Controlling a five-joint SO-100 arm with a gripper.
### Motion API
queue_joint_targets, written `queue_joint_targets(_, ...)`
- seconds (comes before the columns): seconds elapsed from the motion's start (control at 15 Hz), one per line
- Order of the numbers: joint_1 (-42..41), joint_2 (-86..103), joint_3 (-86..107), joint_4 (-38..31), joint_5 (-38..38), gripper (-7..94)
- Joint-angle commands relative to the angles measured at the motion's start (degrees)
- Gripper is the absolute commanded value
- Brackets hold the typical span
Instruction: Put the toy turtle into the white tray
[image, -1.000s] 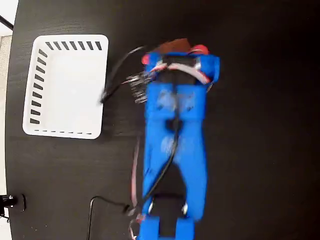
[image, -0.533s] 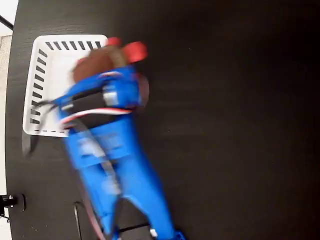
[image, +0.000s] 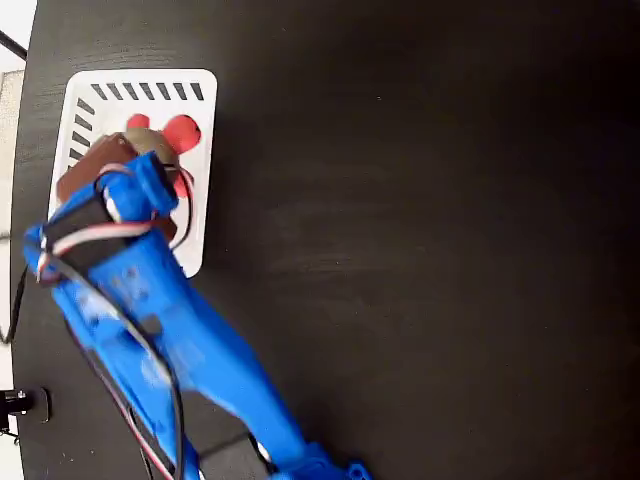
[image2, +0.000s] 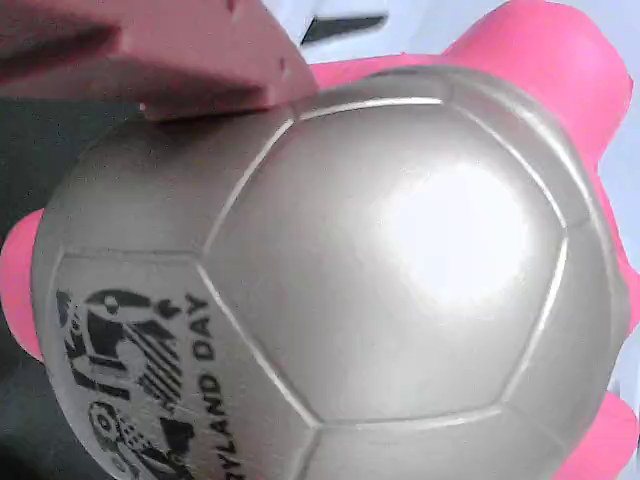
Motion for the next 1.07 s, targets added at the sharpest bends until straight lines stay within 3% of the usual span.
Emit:
queue_joint_targets(0.0, -2.37, -0.09, -5.71, -0.79, -1.41, 0)
queue_joint_targets(0.8, -3.87, -9.05, -11.78, -0.70, -0.44, 8)
queue_joint_targets(0.87, -3.87, -9.14, -11.69, -0.70, -0.44, 14)
queue_joint_targets(1.0, -3.87, -9.14, -11.34, -0.09, -0.35, 42)
